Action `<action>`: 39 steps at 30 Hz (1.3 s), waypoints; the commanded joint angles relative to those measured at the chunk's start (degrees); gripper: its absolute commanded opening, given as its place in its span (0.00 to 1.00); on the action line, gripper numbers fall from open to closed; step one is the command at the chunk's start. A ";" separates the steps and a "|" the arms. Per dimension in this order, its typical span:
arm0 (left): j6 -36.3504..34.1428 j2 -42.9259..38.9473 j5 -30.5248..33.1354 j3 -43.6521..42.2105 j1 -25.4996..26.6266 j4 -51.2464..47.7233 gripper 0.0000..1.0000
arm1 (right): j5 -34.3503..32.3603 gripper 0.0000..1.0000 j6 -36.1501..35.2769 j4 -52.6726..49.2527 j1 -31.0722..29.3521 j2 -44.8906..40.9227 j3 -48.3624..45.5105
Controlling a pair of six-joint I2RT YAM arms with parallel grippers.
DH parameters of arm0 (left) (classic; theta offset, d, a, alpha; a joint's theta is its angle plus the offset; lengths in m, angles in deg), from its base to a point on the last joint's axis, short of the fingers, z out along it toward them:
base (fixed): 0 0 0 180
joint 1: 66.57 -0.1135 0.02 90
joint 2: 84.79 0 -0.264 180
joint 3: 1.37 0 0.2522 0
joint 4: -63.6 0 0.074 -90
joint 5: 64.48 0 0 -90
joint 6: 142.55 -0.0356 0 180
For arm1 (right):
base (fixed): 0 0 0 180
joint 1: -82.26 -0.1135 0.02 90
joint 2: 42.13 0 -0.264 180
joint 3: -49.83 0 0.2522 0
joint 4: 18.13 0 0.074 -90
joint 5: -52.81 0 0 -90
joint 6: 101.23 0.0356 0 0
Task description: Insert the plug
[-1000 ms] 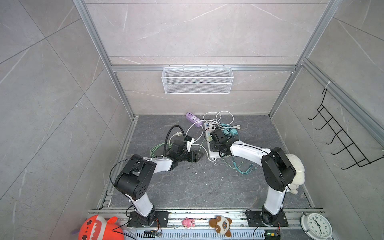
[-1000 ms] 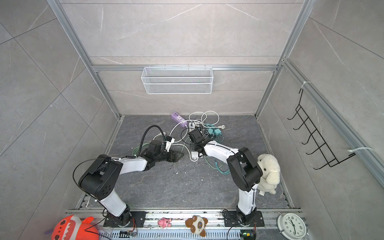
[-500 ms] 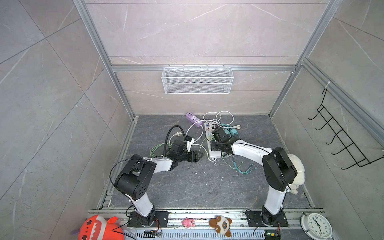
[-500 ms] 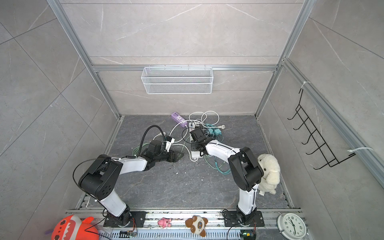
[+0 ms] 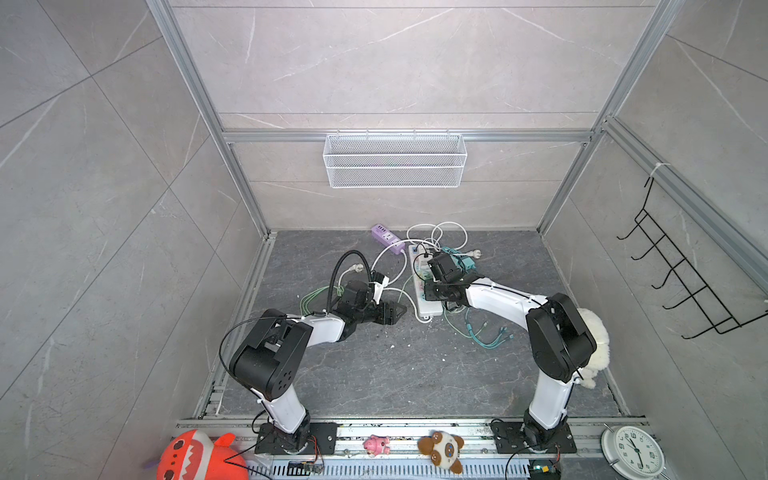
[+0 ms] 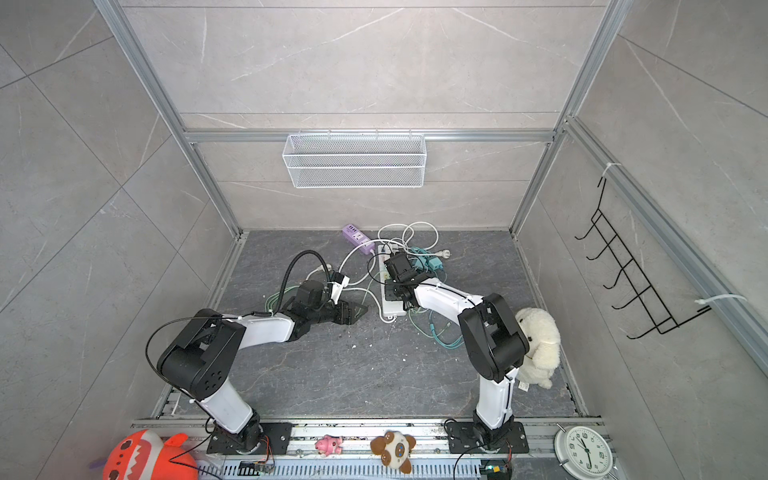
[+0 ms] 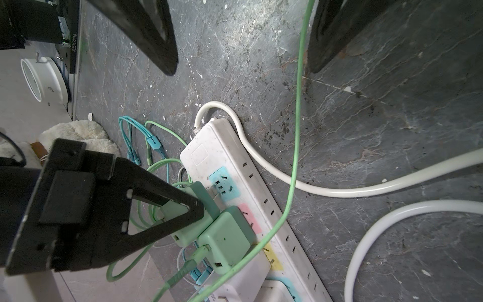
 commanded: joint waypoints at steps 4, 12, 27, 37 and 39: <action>-1.34 -0.42 -1.18 0.44 -0.98 1.12 0.80 | -0.49 0.00 3.65 -1.11 -0.88 1.48 -0.75; -0.99 -0.43 -2.29 -0.64 -1.96 2.42 0.81 | -0.52 0.00 2.78 -0.68 -0.98 3.65 0.00; -0.62 -0.34 -3.37 -1.15 -2.87 3.34 0.81 | -6.92 0.00 5.71 -5.58 -1.88 3.69 0.34; -0.68 -0.34 -3.82 -1.52 -3.13 3.95 0.80 | -5.47 0.00 4.84 -5.28 -2.28 3.98 -1.70; -0.60 -0.34 -3.84 -1.43 -3.22 3.95 0.80 | -5.87 0.00 5.25 -6.14 -3.11 4.95 -0.49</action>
